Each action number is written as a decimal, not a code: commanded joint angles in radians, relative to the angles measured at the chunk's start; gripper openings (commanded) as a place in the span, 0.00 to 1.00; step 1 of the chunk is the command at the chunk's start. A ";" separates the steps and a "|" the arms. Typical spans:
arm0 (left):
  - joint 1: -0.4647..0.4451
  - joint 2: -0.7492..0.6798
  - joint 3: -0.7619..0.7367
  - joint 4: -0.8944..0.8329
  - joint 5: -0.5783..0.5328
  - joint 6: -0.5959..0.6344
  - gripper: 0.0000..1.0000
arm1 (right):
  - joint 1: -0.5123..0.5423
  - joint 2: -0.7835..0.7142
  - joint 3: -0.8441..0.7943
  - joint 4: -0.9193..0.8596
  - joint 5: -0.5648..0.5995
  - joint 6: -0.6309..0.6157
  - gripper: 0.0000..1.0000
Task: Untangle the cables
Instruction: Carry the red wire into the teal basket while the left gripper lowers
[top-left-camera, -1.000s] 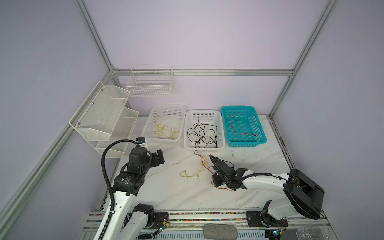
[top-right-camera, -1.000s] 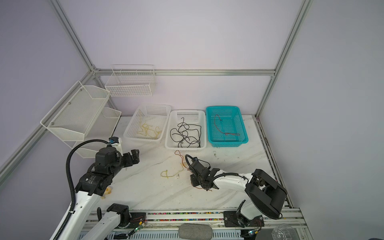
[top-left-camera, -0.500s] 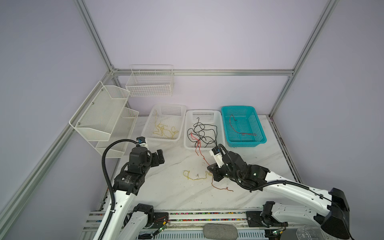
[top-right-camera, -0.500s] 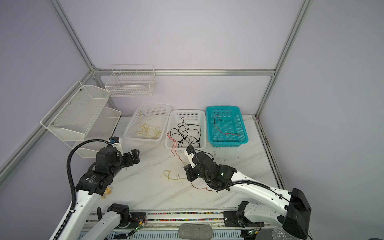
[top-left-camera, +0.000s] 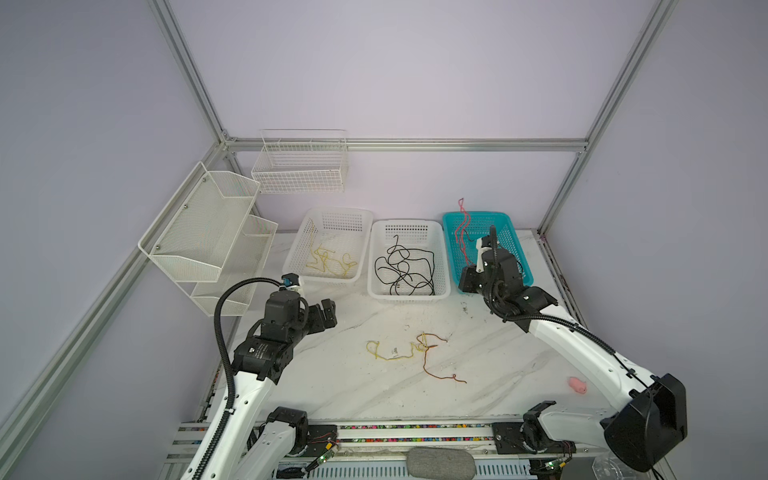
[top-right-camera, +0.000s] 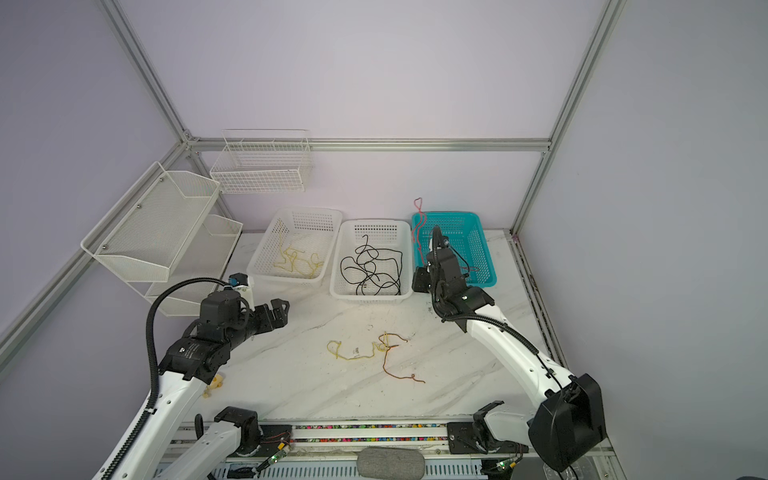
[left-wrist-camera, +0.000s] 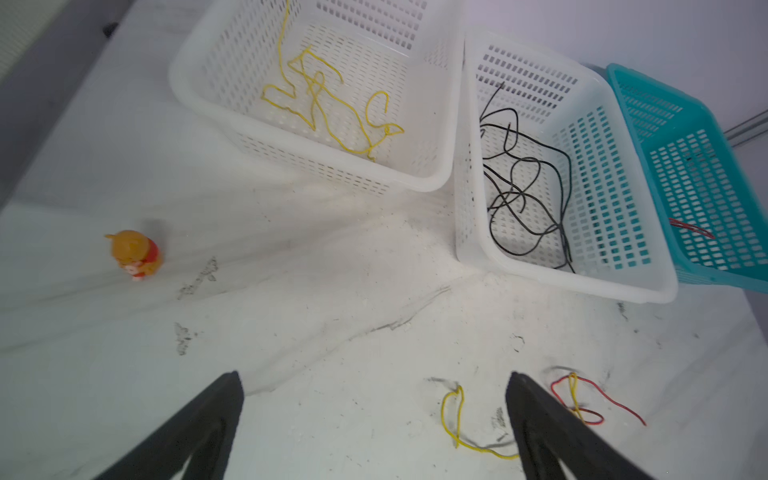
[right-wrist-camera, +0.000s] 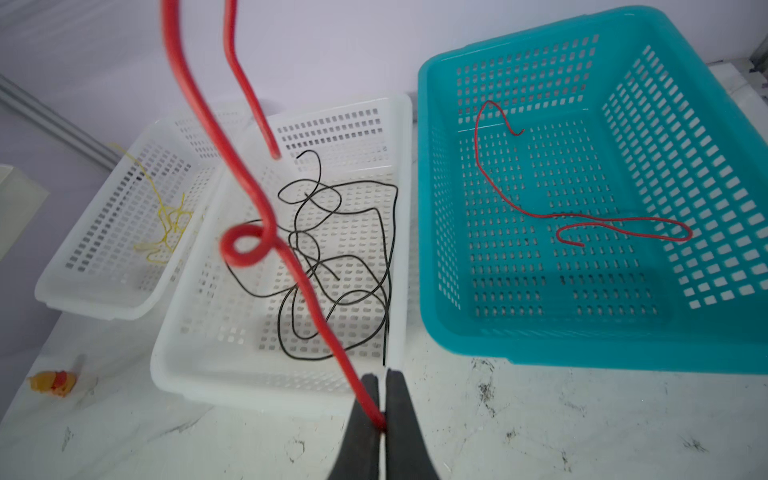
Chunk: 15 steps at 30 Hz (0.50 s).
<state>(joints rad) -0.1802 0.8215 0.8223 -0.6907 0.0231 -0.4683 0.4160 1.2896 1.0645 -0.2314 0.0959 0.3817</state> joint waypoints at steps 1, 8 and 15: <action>-0.038 0.072 -0.075 0.025 0.214 -0.134 1.00 | -0.121 0.041 -0.011 0.129 -0.117 0.096 0.00; -0.207 0.177 -0.146 0.112 0.128 -0.269 0.98 | -0.233 0.169 -0.035 0.225 -0.179 0.135 0.00; -0.342 0.380 -0.131 0.209 0.093 -0.331 0.90 | -0.270 0.237 -0.051 0.242 -0.246 0.140 0.00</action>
<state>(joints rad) -0.4973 1.1584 0.7147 -0.5621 0.1272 -0.7486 0.1482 1.5318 1.0248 -0.0330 -0.1135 0.5091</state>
